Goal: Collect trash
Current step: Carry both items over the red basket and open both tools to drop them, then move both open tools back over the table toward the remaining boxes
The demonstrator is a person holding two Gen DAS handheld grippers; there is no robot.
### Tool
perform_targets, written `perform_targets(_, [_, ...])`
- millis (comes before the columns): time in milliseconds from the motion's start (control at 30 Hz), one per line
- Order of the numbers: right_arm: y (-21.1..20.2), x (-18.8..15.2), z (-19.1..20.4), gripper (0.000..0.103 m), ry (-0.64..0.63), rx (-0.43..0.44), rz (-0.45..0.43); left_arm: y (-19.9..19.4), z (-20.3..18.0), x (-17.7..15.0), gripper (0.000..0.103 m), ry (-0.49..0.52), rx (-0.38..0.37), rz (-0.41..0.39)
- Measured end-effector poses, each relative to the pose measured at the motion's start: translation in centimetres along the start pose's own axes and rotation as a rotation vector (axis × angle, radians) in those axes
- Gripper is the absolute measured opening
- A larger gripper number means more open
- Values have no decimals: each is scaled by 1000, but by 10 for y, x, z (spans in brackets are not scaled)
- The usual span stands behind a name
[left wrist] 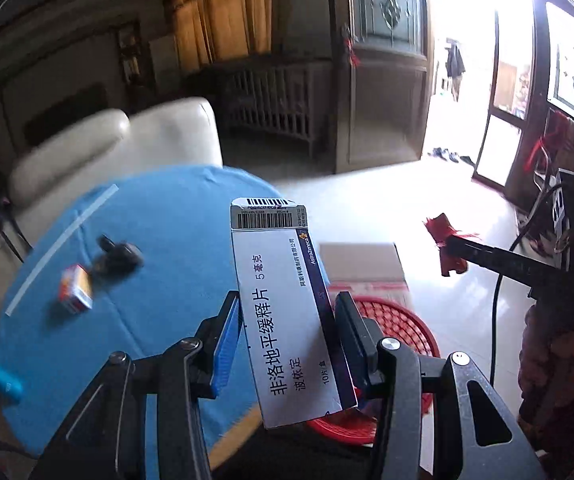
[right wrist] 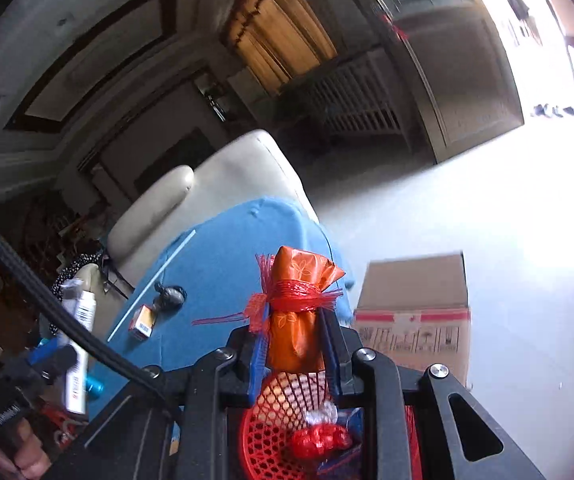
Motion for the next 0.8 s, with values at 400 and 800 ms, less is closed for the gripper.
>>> perform_targets(400, [36, -38, -11, 38, 89, -18, 253, 44, -19, -36, 70, -86, -199, 197])
perform_targets(800, [28, -36, 50, 65, -93, 0, 161, -12, 71, -28, 75, -59, 297, -1])
Point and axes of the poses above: each gripper's, at about its wrist camera, not at the fingertips, and y roughly the way its jaws point, z to its left, x to its top, the point moved 1 cm from there along y, roughly the way its jaws point, and after that the axes turned 12 degrees about -z, right-handed, at the moved point
